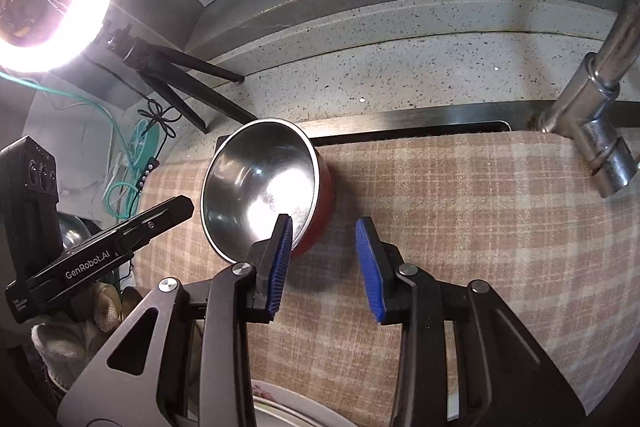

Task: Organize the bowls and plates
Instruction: 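Move the open right gripper to the rim of the red steel bowl, then close the right gripper on the red bowl rim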

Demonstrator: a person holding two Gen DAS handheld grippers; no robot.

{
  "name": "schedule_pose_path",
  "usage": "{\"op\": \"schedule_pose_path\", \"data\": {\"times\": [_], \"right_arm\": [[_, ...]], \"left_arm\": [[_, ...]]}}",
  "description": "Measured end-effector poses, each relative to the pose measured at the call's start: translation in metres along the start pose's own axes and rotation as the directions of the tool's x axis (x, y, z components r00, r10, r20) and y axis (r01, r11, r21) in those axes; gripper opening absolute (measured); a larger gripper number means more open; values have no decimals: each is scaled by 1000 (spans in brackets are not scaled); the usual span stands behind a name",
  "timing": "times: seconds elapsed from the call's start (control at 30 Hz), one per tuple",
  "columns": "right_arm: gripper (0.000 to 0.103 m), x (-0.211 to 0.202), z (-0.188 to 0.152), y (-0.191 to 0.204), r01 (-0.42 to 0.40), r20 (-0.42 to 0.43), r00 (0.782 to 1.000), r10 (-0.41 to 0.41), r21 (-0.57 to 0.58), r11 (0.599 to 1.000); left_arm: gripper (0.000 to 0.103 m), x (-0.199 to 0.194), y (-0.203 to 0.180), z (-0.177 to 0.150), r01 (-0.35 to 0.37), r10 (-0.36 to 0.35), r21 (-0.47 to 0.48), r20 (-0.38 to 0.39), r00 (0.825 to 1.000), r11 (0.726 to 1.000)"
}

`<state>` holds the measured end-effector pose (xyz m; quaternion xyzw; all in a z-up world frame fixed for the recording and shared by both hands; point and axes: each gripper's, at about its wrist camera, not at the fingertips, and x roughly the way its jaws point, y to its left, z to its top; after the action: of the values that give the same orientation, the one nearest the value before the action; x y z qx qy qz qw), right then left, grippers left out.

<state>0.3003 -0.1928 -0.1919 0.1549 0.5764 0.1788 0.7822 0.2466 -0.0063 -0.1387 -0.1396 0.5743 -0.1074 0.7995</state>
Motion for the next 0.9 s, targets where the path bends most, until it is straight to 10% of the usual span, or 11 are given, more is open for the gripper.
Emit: {"op": "schedule_pose_path", "data": {"times": [0.9], "right_arm": [[9,22,8,11,3,-35,999,-4,-37,999]], "left_arm": [[9,28,-6,7,-13,15,30,-56,998,999]]}}
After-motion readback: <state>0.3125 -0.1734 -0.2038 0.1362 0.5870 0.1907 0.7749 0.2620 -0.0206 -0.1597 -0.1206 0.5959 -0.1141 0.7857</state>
